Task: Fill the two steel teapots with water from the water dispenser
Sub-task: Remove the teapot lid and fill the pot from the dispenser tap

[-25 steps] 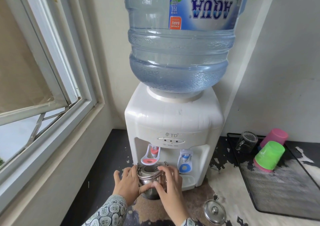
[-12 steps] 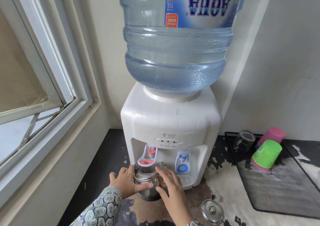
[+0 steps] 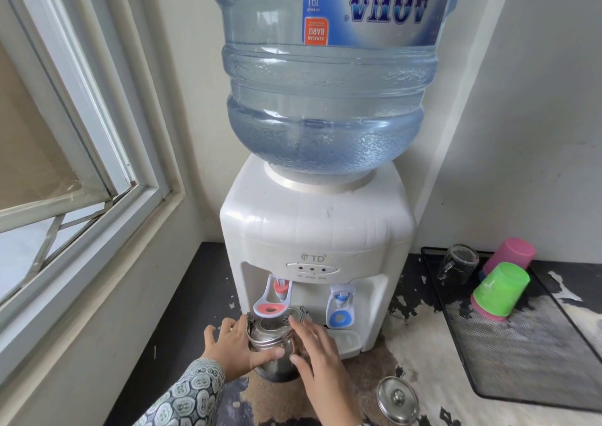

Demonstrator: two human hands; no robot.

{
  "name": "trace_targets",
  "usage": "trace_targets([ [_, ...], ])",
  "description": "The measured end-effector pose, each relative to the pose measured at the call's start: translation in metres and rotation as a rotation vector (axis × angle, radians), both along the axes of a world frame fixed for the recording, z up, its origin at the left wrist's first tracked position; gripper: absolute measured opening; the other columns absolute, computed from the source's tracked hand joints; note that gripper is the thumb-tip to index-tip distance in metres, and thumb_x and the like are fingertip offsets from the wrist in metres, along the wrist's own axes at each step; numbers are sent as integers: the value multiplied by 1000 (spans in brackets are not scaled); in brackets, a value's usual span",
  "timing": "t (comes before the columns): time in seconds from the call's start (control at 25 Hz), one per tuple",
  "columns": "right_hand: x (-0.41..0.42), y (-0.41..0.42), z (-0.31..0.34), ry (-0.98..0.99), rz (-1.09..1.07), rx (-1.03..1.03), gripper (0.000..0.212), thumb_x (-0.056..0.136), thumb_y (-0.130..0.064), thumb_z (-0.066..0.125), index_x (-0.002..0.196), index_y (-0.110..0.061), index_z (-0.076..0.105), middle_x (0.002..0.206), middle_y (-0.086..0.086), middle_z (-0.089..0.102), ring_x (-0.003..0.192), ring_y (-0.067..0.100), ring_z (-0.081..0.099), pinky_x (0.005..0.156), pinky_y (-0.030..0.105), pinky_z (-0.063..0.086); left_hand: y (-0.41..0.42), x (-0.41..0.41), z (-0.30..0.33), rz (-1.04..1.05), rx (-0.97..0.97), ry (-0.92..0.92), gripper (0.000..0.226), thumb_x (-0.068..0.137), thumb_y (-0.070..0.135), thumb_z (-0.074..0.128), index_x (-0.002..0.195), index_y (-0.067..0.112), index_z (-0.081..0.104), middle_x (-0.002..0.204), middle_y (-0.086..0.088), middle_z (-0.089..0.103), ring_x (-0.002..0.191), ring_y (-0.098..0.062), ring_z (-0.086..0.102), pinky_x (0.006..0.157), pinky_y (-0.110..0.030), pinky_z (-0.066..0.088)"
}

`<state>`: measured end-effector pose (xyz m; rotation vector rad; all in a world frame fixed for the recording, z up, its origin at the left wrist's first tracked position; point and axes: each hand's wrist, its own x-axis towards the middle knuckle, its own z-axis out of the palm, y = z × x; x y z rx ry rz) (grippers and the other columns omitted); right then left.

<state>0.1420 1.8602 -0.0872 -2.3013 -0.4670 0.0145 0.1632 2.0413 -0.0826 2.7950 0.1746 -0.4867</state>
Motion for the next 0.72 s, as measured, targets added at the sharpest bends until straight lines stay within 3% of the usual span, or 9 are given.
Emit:
trace_targets([
  [0.16, -1, 0, 1, -10, -3, -13, 73, 91, -27, 48, 130, -46, -11, 145, -17, 25, 133, 2, 25, 100, 26, 39, 0, -2, 0, -20, 26, -20, 142, 19, 99, -8, 138, 26, 21, 132, 10, 39, 124, -14, 28, 108, -47, 11],
  [0.72, -8, 0, -3, -79, -23, -46, 65, 94, -34, 39, 132, -50, -11, 148, -24, 11, 134, -4, 19, 94, 21, 45, -1, -2, 2, -36, 51, -60, 143, 19, 97, -15, 139, 27, 20, 128, 8, 40, 117, -15, 32, 104, -41, 18],
])
